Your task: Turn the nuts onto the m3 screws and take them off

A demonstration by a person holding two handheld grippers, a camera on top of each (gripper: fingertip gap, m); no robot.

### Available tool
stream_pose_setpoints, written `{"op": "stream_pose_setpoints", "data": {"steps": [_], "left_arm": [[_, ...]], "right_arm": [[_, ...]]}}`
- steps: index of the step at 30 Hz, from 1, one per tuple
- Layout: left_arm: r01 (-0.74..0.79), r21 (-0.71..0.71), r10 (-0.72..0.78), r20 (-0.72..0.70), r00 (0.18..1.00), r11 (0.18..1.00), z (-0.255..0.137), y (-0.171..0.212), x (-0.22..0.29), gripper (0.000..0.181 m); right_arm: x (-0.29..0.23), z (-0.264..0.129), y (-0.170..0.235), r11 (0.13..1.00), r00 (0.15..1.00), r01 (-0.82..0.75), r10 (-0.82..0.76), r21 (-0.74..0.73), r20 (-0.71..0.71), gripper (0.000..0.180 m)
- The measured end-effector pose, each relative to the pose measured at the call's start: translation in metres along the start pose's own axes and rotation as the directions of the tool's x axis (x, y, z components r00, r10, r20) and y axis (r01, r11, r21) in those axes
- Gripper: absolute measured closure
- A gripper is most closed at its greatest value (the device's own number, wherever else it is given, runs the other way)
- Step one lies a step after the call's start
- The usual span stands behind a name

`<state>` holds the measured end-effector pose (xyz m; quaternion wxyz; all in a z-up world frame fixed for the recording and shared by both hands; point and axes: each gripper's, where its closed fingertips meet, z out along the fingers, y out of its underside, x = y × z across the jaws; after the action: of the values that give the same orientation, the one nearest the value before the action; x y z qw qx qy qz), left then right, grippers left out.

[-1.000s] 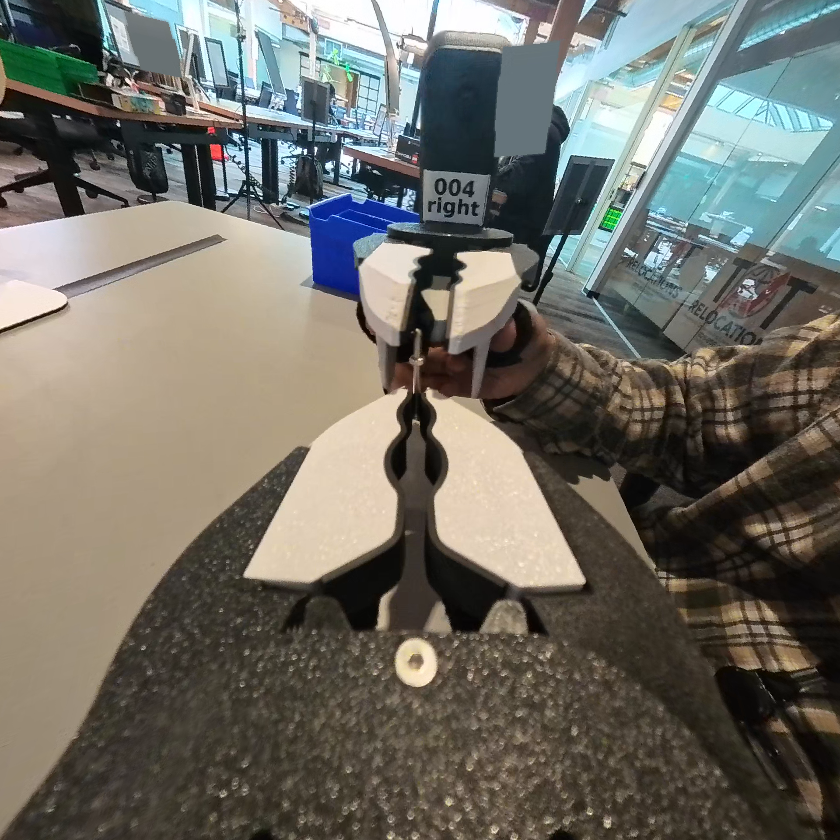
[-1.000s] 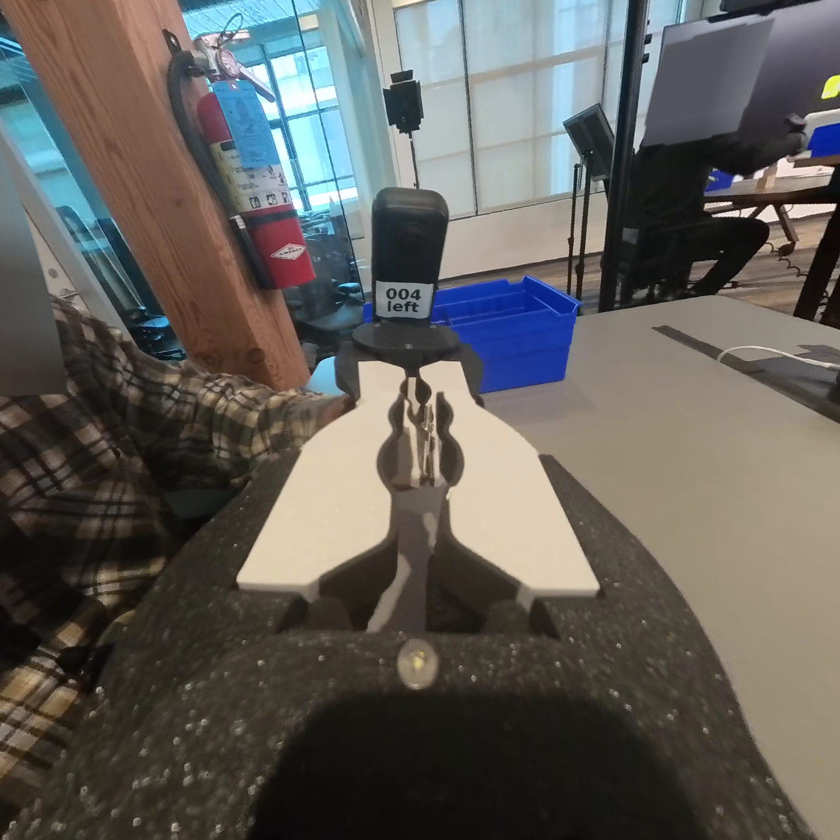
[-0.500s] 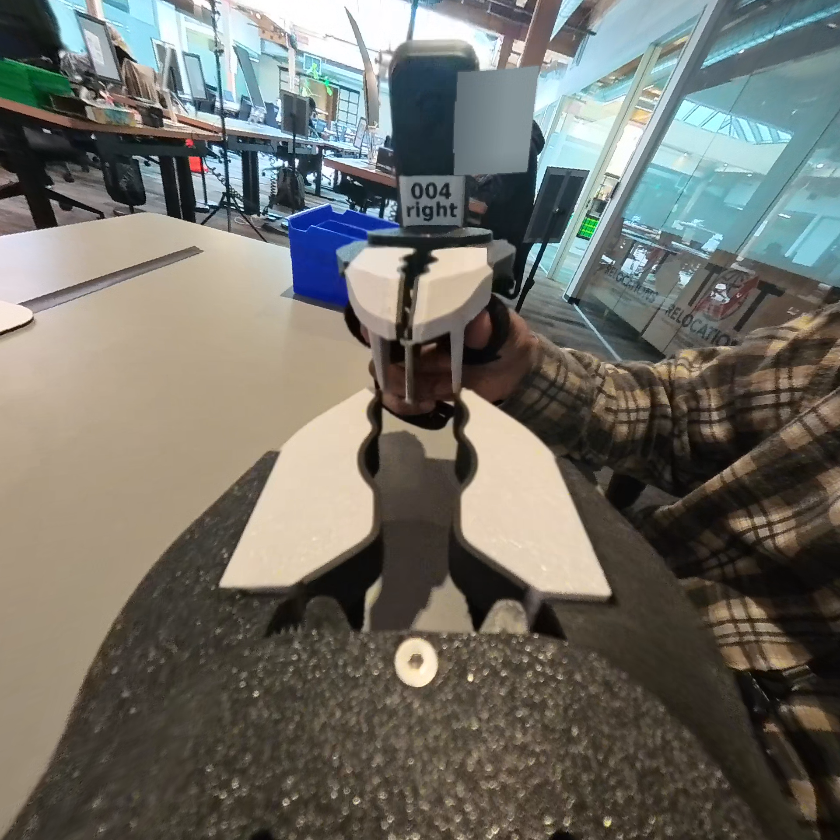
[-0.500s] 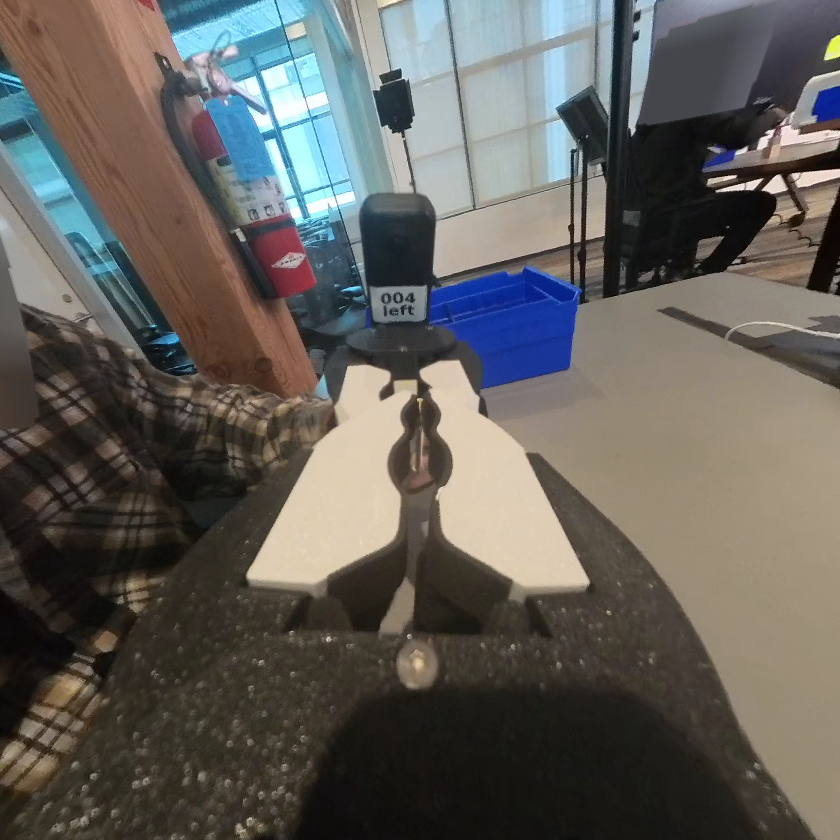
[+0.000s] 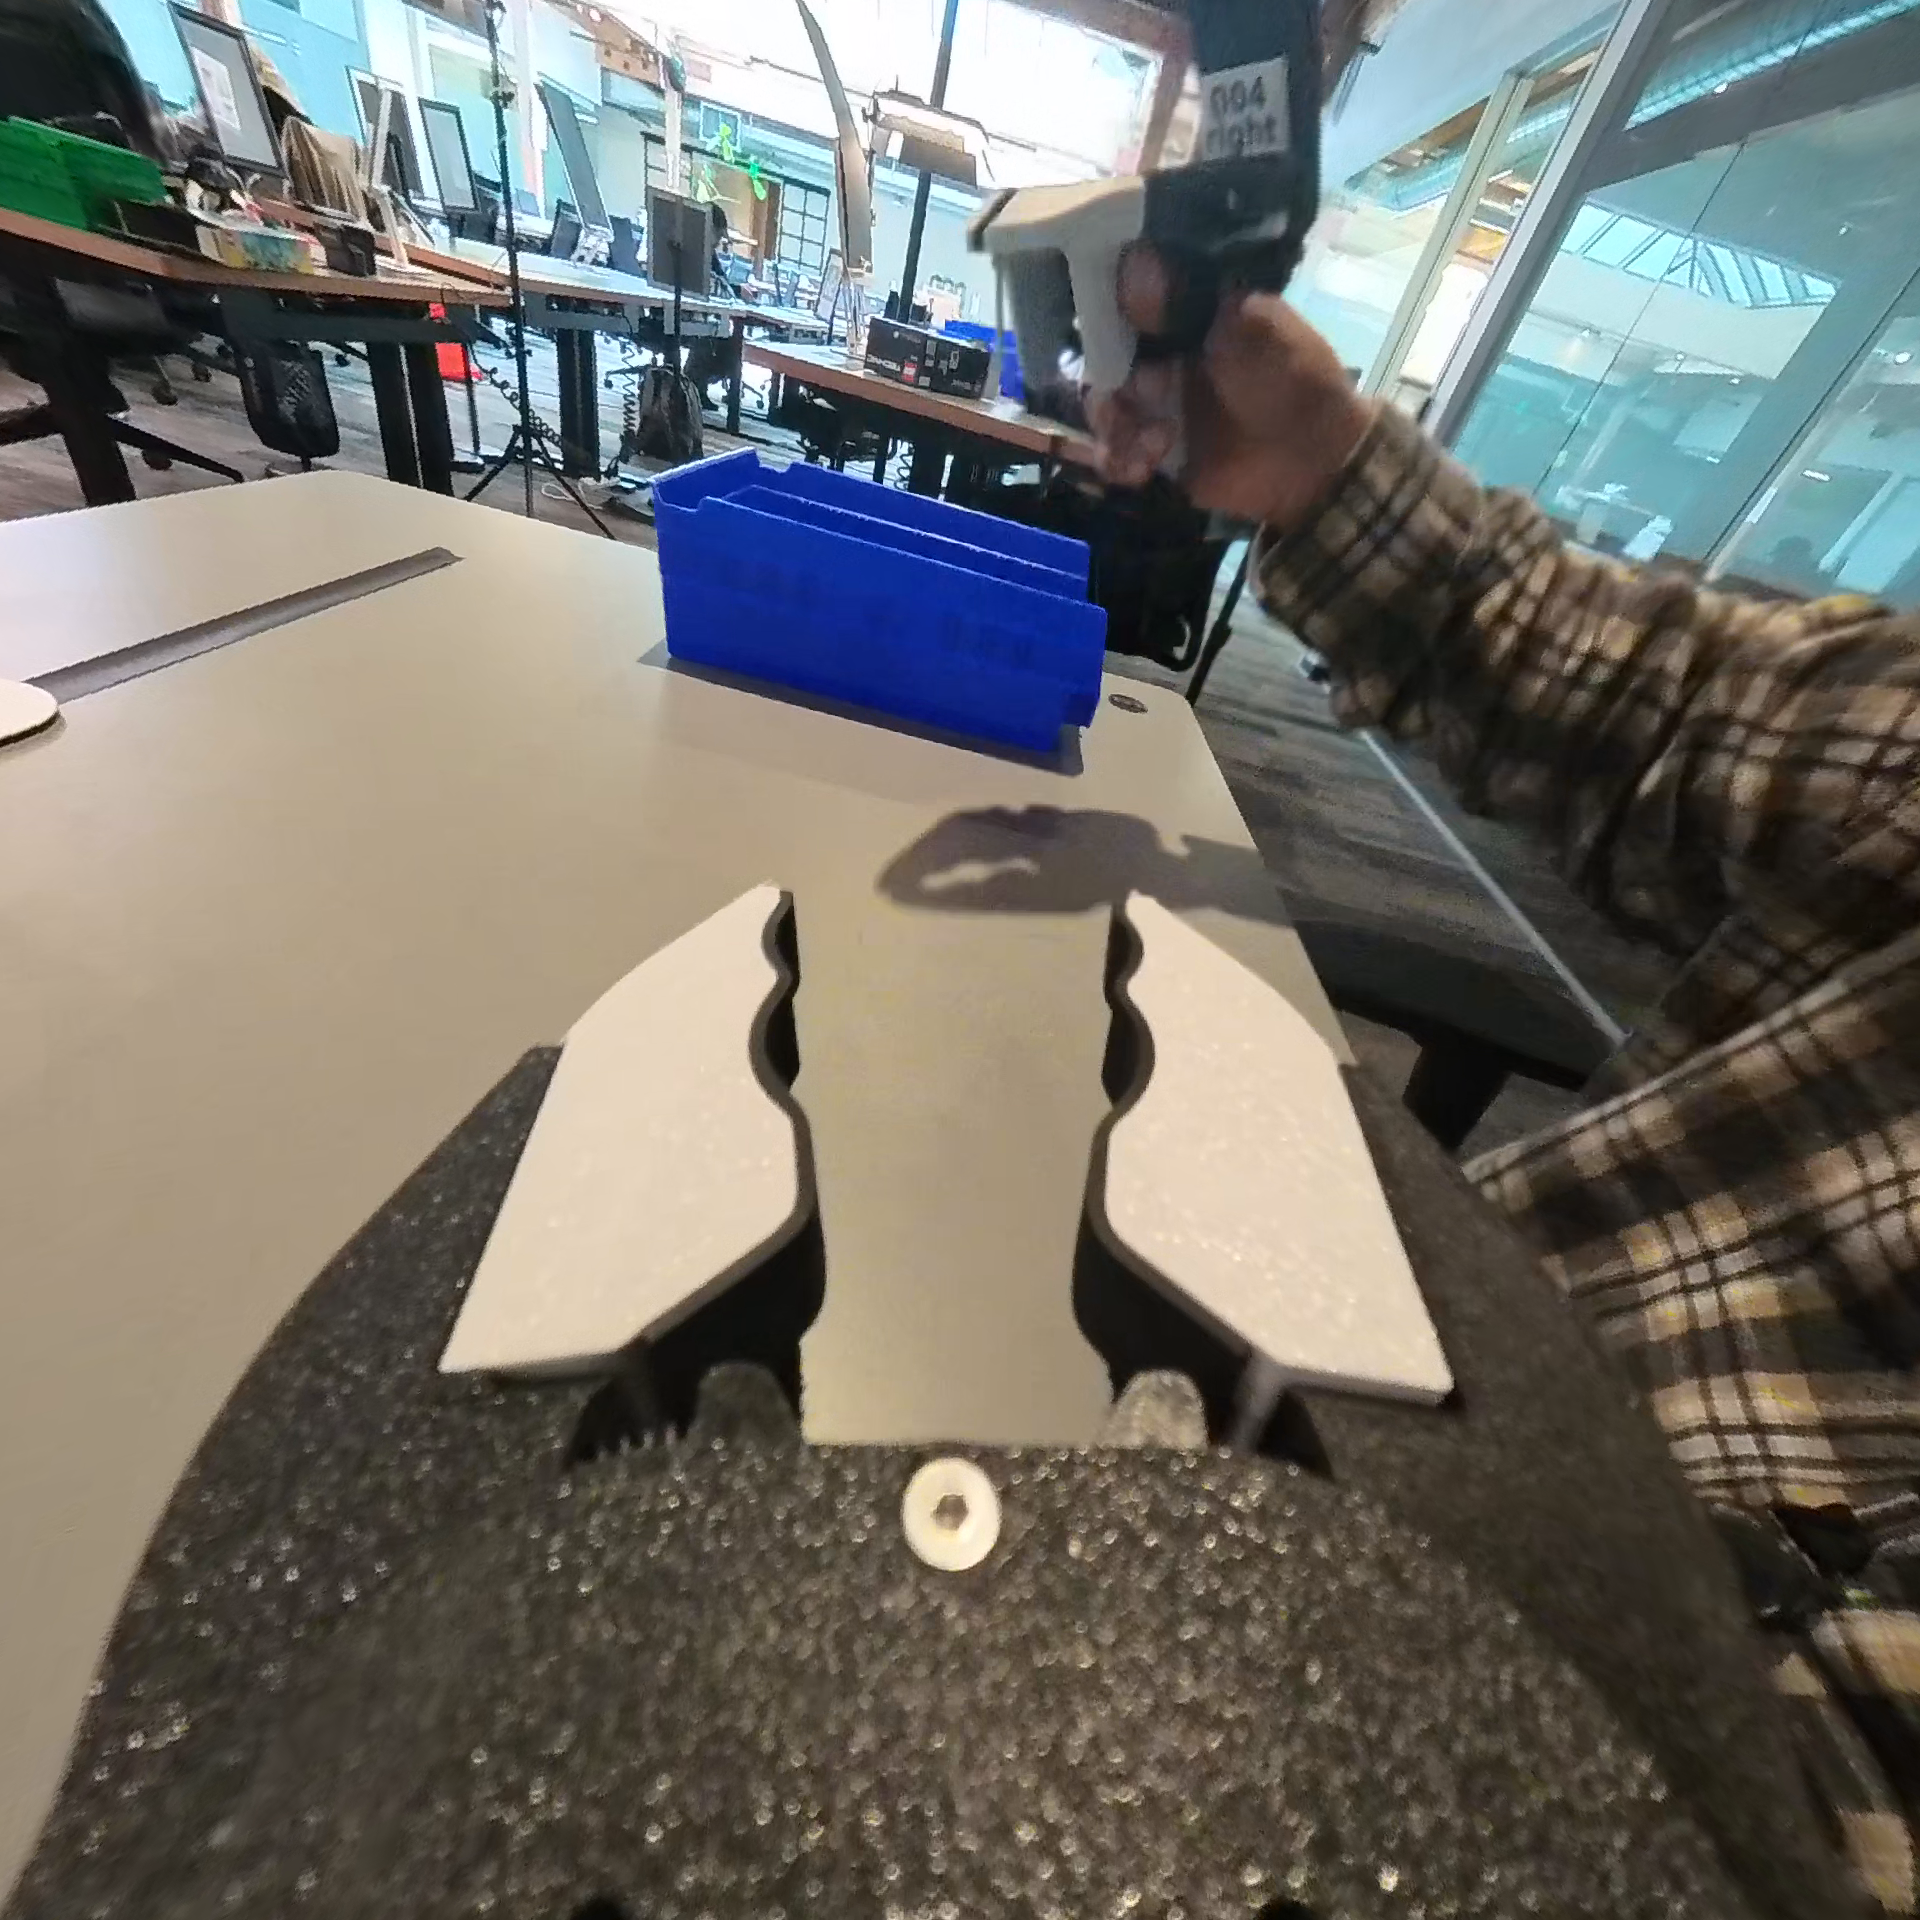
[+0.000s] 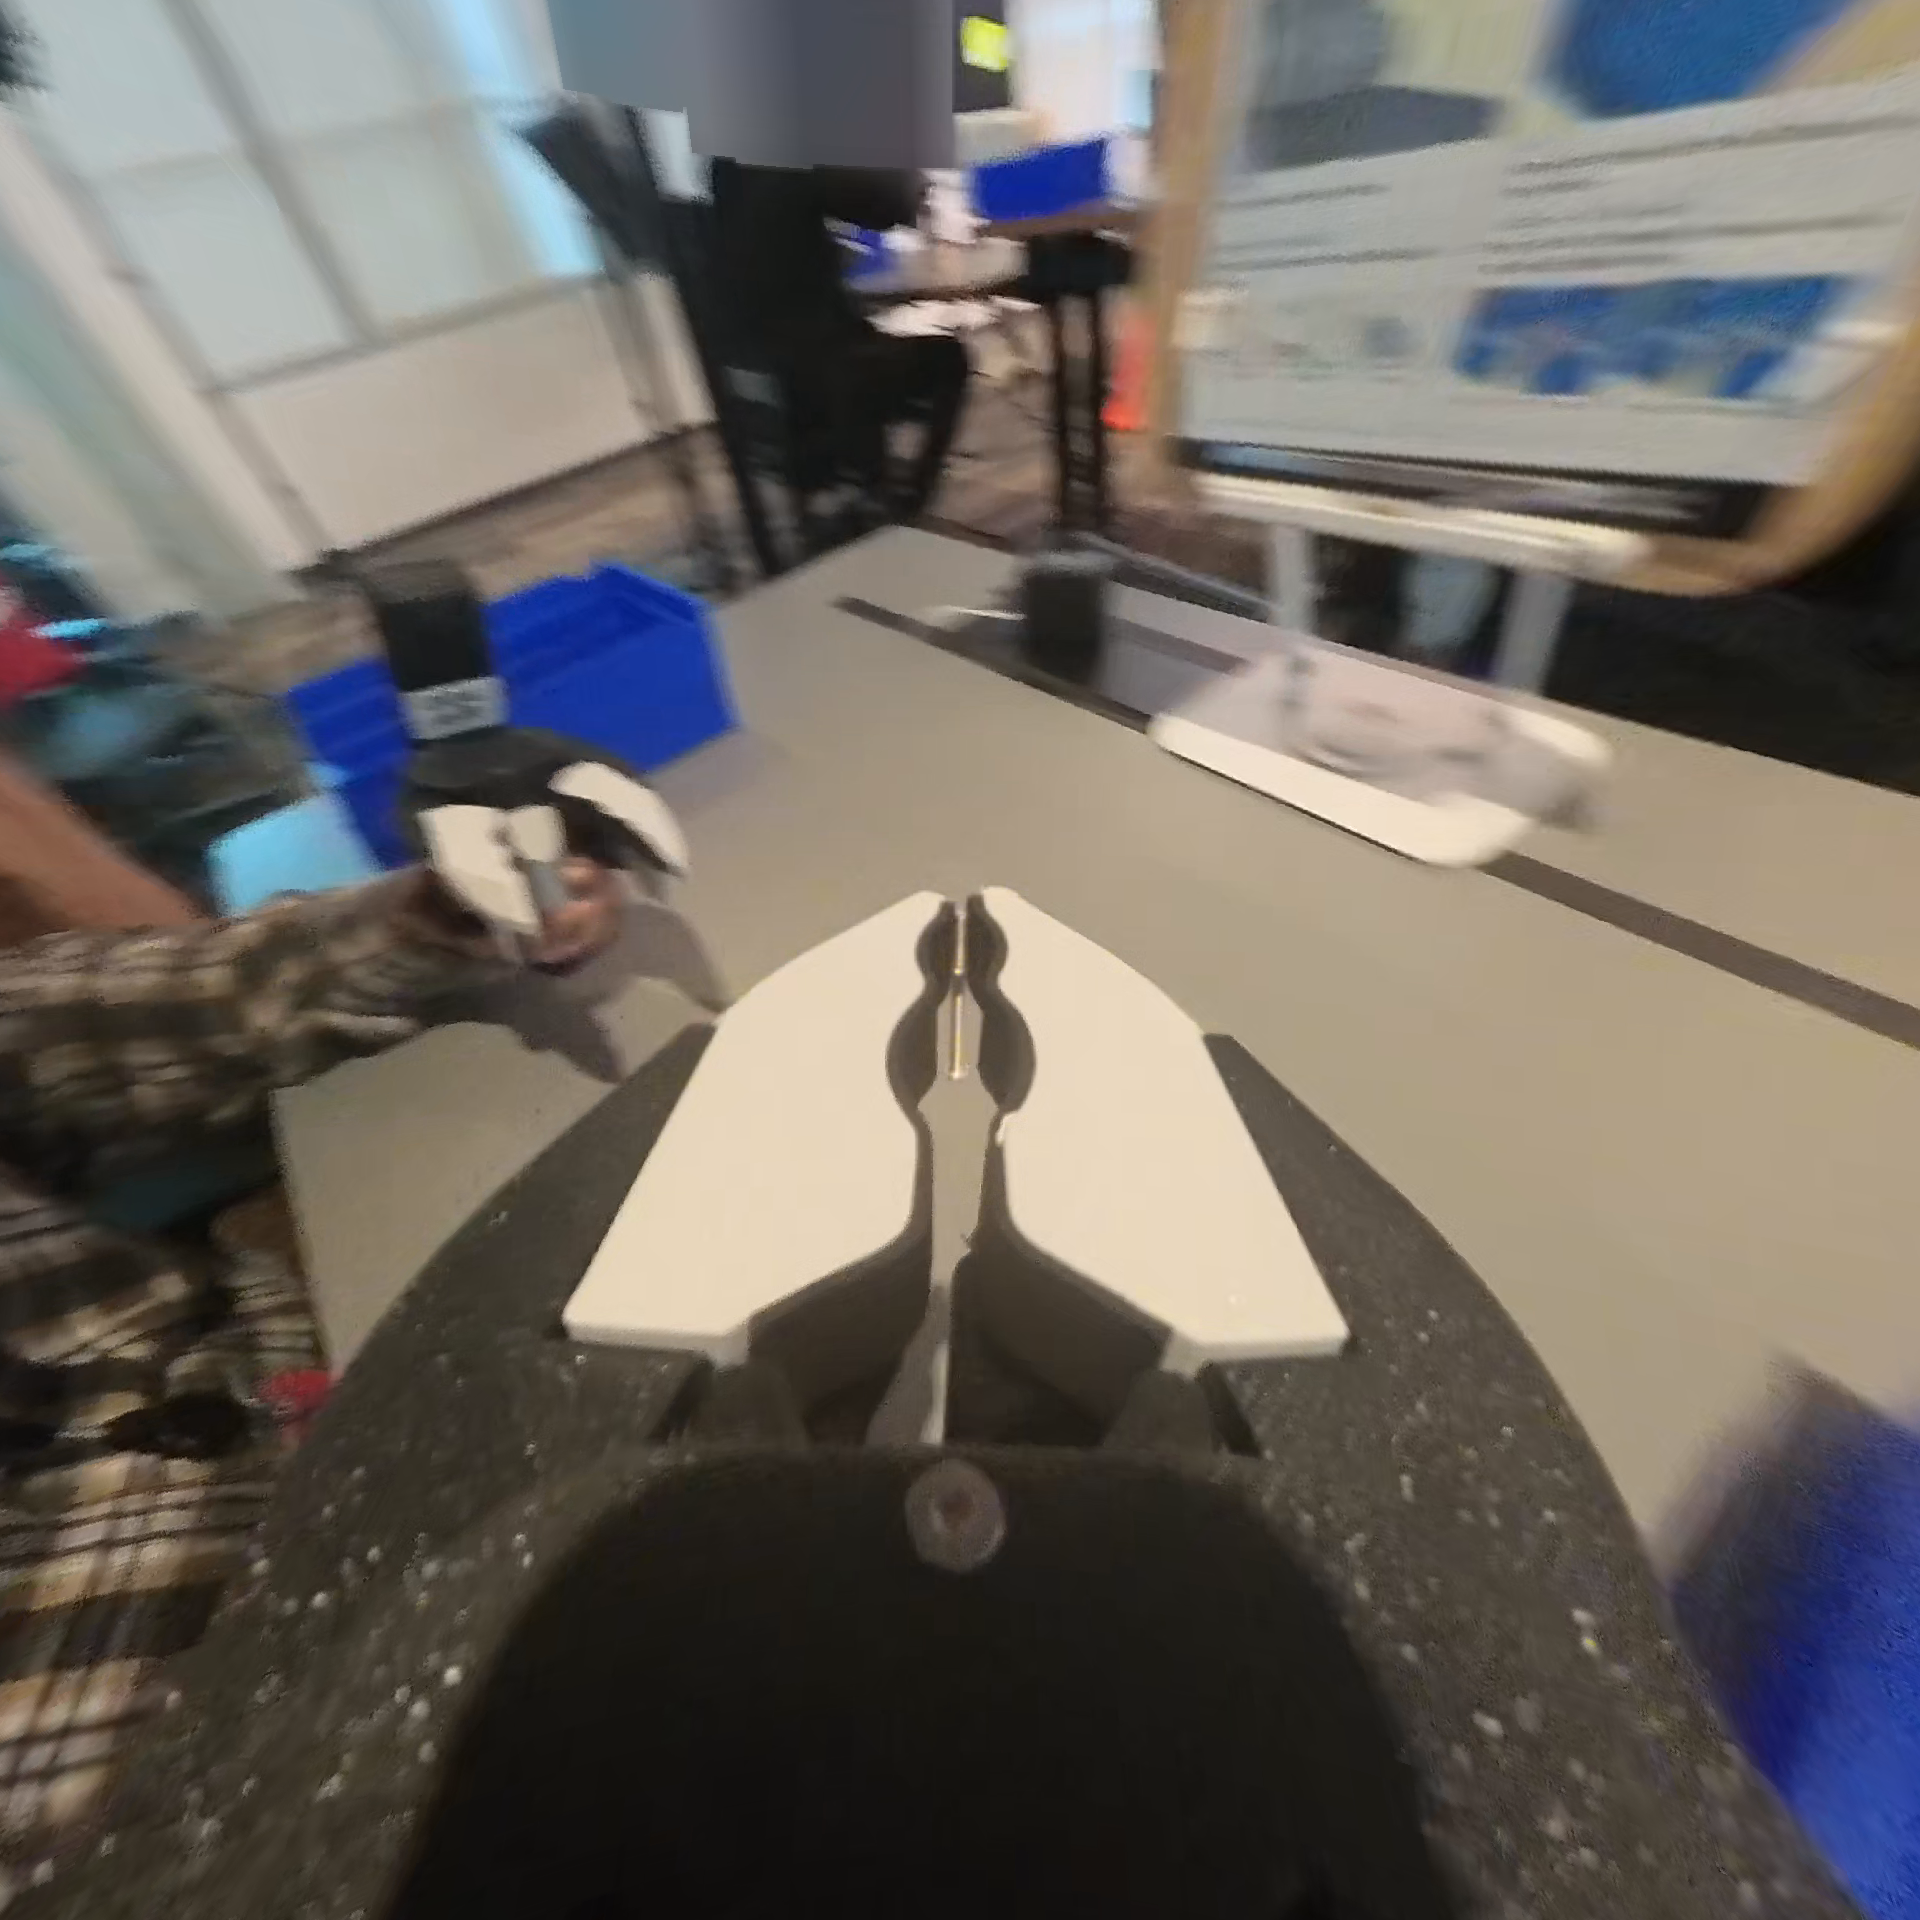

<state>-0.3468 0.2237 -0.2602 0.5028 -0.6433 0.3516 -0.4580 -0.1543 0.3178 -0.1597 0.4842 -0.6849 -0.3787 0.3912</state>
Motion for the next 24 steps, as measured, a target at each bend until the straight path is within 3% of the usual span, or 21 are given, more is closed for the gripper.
{"op": "stream_pose_setpoints", "data": {"steps": [5, 9, 16, 24], "left_arm": [[-0.011, -0.024, 0.011, 0.004, 1.000, 1.000, 0.003, 0.005, 0.000, 0.125], [-0.011, -0.030, 0.011, 0.004, 1.000, 0.999, 0.004, 0.008, -0.001, 0.127], [-0.007, -0.029, 0.007, 0.005, 1.000, 1.000, 0.004, 0.009, -0.002, 0.129], [0.007, -0.043, -0.007, -0.003, 1.000, 0.999, 0.005, 0.012, -0.003, 0.130]], "right_arm": [[0.106, -0.123, 0.027, 0.984, 0.899, -0.104, 0.031, -0.144, -0.437, 0.178], [0.157, -0.175, 0.090, 0.916, 0.801, -0.326, 0.138, -0.232, -0.582, 0.178], [0.200, -0.196, 0.177, 0.781, 0.707, -0.514, 0.153, -0.354, -0.690, 0.177], [0.209, -0.191, 0.206, 0.721, 0.694, -0.550, 0.114, -0.421, -0.711, 0.175]]}}
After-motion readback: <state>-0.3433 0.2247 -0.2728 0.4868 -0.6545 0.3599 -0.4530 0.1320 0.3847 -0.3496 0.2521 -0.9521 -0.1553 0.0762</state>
